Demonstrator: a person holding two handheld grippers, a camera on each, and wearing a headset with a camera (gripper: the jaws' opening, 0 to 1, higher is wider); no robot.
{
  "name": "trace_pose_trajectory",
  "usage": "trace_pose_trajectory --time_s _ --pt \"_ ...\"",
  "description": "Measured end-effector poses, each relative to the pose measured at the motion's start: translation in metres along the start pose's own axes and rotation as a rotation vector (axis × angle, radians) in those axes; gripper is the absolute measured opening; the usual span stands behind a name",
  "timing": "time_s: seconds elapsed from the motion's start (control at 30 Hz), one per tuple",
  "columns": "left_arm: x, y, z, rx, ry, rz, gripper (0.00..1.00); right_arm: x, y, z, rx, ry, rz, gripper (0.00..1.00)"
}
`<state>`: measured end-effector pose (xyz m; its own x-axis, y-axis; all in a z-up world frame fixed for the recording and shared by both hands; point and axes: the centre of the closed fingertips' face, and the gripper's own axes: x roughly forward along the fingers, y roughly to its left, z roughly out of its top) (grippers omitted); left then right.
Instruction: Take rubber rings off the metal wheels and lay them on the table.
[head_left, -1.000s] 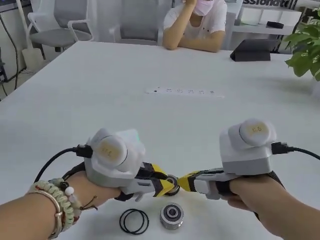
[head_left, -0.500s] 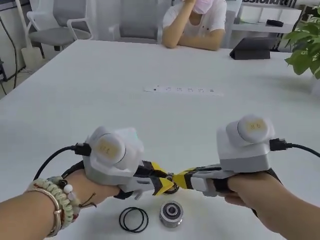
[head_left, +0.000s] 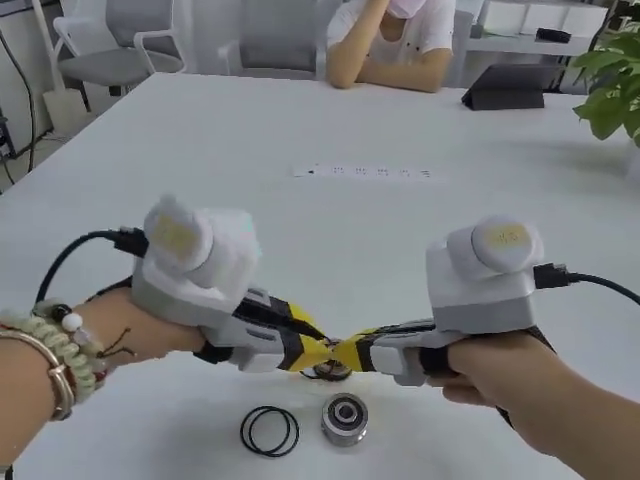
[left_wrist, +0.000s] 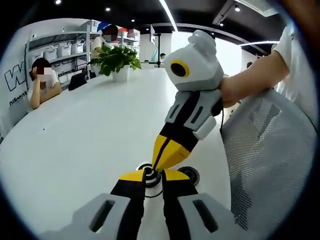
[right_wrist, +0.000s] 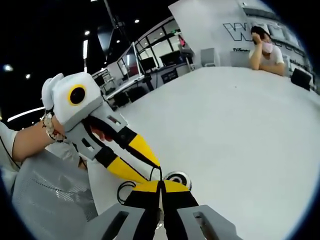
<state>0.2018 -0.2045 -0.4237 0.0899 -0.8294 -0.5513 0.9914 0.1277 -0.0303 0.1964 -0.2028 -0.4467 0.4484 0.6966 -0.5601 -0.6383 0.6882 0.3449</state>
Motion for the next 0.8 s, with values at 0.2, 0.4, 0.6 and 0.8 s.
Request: trace_pose_trajectory --time_s 0.2,0.4,0.6,0.8 --pt "-0.023 -0.007 -0.001 0.009 0.016 -0.019 0.22 0.009 0.025 -0.010 -0.021 0.055 0.080 0.00" --pt "-0.052 -0.012 -0.005 0.032 0.045 0.001 0.31 0.015 0.046 -0.016 -0.045 0.082 0.144 0.00" --pt "-0.086 -0.020 -0.017 0.041 0.054 0.039 0.41 0.021 0.046 -0.037 -0.100 0.153 0.137 0.00" --pt "-0.110 -0.021 -0.036 0.000 0.048 0.119 0.52 0.024 0.043 -0.037 -0.103 0.134 0.122 0.00"
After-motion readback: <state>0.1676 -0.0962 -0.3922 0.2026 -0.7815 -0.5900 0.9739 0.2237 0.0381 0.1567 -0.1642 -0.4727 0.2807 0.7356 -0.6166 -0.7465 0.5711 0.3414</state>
